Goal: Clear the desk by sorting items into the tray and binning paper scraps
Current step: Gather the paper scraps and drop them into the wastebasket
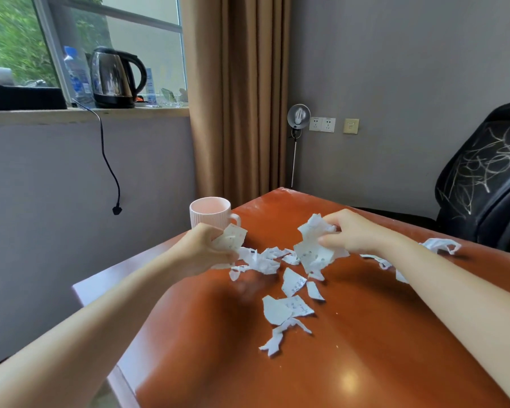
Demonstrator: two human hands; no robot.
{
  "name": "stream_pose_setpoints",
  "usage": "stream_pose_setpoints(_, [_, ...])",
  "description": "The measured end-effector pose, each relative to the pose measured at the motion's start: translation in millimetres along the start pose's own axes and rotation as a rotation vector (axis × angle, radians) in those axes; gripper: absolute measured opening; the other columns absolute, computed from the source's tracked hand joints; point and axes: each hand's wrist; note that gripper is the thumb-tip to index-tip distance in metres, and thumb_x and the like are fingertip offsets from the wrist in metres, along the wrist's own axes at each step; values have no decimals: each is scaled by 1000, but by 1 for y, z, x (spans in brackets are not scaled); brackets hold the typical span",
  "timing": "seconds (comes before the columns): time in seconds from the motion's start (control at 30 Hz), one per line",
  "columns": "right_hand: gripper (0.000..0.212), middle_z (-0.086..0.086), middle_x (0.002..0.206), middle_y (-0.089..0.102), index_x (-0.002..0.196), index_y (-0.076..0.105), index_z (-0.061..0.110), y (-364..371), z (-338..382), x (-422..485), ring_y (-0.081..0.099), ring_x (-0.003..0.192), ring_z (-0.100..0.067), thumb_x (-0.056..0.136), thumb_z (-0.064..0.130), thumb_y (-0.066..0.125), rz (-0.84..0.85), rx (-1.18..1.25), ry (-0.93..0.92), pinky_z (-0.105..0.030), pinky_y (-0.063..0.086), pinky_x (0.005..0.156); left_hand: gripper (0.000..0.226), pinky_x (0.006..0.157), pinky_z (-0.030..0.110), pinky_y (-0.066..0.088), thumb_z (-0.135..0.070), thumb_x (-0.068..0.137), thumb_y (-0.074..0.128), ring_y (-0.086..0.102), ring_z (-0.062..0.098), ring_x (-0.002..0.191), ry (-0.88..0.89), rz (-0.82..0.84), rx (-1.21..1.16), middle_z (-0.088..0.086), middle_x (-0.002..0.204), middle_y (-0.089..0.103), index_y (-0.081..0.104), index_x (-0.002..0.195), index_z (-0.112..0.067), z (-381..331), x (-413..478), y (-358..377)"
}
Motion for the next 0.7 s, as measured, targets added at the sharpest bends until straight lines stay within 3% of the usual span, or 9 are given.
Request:
stream_pose_setpoints(0.13, [14, -2, 74, 57, 77, 59, 22, -13, 13, -7, 54, 65, -13, 91, 17, 58, -85, 101, -35, -22, 44, 56, 7, 57, 23, 41, -12, 78, 70, 51, 14, 66, 16, -16, -65, 1, 74, 56, 66, 80, -6, -7, -3, -12])
stream_pose_setpoints(0.2, [6, -8, 83, 63, 90, 63, 21, -18, 20, -10, 56, 70, -16, 91, 18, 58, -117, 155, -55, -28, 46, 62, 5, 51, 15, 40, -11, 80, 68, 53, 5, 55, 33, -20, -94, -3, 67, 55, 65, 76, -13, -13, -7, -19])
stream_pose_setpoints(0.27, [8, -2, 74, 58, 89, 62, 22, -23, 30, -16, 49, 63, -12, 92, 17, 56, -136, 187, -83, -24, 40, 58, 21, 41, 6, 34, -6, 82, 66, 49, -3, 40, 63, -25, -162, -11, 51, 54, 59, 66, -18, -23, -13, -26])
stream_pose_setpoints(0.33, [7, 4, 70, 52, 96, 62, 18, -26, 39, -18, 45, 60, -7, 93, 17, 55, -160, 218, -104, -20, 34, 55, 27, 40, 5, 33, -6, 82, 67, 49, -3, 38, 63, -37, -195, -14, 43, 53, 56, 61, -20, -30, -16, -33])
stream_pose_setpoints(0.43, [13, 0, 77, 59, 104, 62, 14, -29, 55, -22, 50, 67, -8, 93, 18, 56, -180, 242, -117, -20, 38, 59, 11, 53, 19, 38, -15, 79, 69, 49, 11, 57, 41, -102, -171, -2, 64, 55, 66, 76, -4, -35, -17, -43])
stream_pose_setpoints(0.5, [20, -14, 91, 64, 107, 63, 5, -29, 63, -22, 54, 74, -13, 92, 18, 57, -181, 257, -124, -22, 42, 63, 22, 61, 29, 36, -17, 79, 69, 48, 18, 66, 42, -143, -182, 6, 73, 54, 67, 88, 2, -37, -16, -49])
stream_pose_setpoints(0.6, [20, -2, 94, 64, 111, 63, 12, -28, 79, -26, 58, 80, -9, 93, 16, 56, -149, 299, -157, -19, 42, 62, 16, 60, 29, 32, -15, 79, 68, 43, 18, 66, 62, -184, -197, 8, 72, 51, 64, 79, 0, -44, -19, -61])
stream_pose_setpoints(0.7, [16, 6, 91, 63, 107, 62, 17, -26, 90, -26, 58, 82, -6, 93, 14, 56, -120, 328, -187, -17, 42, 62, 12, 56, 23, 34, -13, 82, 66, 46, 13, 61, 85, -219, -223, 5, 71, 55, 65, 83, -1, -49, -19, -75])
Point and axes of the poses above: each hand's wrist, its own x-axis towards the middle knuckle, its own y-axis out of the palm, z = x × y
